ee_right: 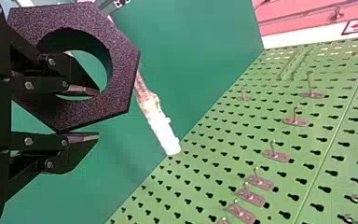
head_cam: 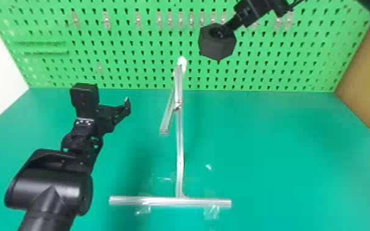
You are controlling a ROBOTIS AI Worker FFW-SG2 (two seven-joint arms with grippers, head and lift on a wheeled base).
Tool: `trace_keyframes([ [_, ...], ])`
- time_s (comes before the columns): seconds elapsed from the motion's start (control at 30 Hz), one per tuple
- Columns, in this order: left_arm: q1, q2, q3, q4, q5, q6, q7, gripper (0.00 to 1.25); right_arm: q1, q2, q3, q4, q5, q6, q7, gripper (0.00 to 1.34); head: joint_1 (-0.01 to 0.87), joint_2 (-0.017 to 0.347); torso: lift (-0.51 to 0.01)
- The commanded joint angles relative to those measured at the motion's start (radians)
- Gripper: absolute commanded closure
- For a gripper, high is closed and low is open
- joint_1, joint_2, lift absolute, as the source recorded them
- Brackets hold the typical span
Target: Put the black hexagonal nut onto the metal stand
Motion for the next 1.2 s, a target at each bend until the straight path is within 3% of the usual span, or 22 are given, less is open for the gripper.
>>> trace_keyframes([
  [0.0, -0.003, 0.002, -0.002, 0.000, 0.001, 0.002, 0.000, 0.15, -0.011, 0.012, 0.009, 0.008, -0.005, -0.004, 0.000, 1.16, 0.693, 0.081, -0.001],
  [0.63, -0.012, 0.004, -0.007, 0.000, -0.005, 0.007, 0.000, 0.15, -0.021, 0.060, 0.030, 0.047, -0.058, -0.041, -0.003, 1.16, 0.693, 0.081, -0.001],
  [1.17, -0.012, 0.004, -0.009, 0.002, -0.007, 0.008, 0.000, 0.15, -0.031, 0.080, 0.085, 0.051, -0.185, -0.039, -0.073, 1.16, 0.693, 0.081, -0.001],
])
